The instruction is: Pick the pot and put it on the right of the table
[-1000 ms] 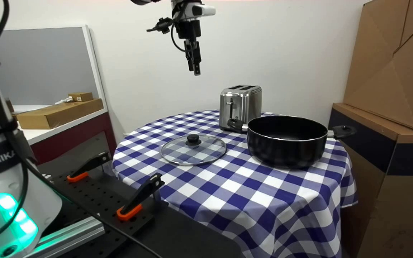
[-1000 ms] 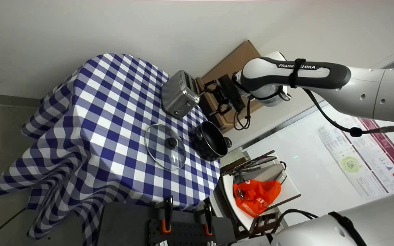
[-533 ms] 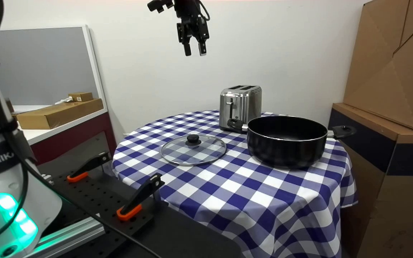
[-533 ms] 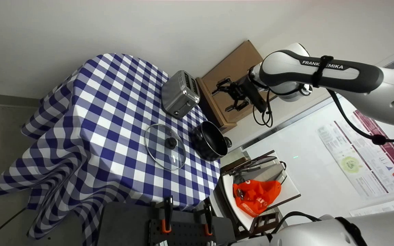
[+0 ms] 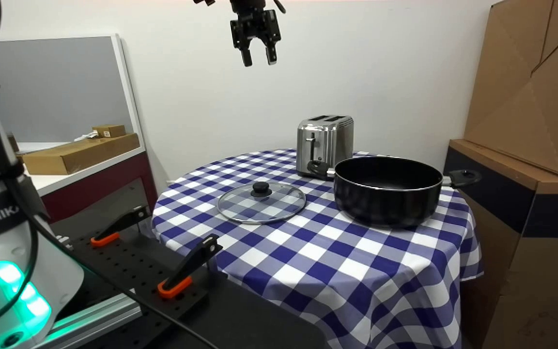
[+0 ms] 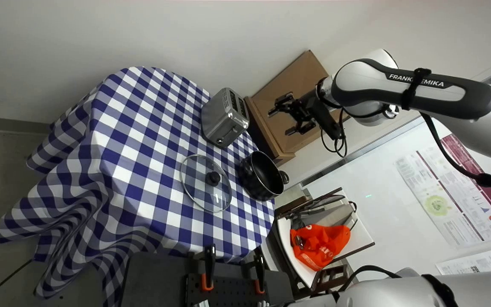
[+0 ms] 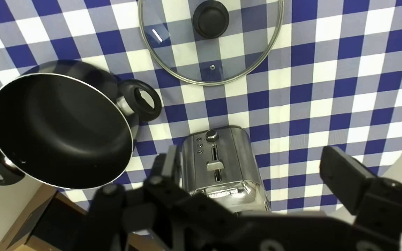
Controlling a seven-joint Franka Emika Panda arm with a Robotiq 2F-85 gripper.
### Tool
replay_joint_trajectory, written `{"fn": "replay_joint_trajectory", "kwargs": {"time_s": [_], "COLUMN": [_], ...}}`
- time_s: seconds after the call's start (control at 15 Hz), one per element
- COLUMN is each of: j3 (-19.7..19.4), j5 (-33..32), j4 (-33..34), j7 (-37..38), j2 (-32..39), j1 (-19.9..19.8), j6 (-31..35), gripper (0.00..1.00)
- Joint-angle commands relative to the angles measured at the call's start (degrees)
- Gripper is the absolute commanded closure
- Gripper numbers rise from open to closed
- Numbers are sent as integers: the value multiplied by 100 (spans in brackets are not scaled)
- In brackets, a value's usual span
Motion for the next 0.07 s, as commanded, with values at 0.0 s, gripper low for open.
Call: {"fn": "replay_joint_trajectory", "kwargs": {"time_s": [0.0], "j3": [88], "j5": [26], "j4": [10], "j7": [-24], "j2": [-2], "j1": [-92], "j6": [-16], "gripper": [0]}}
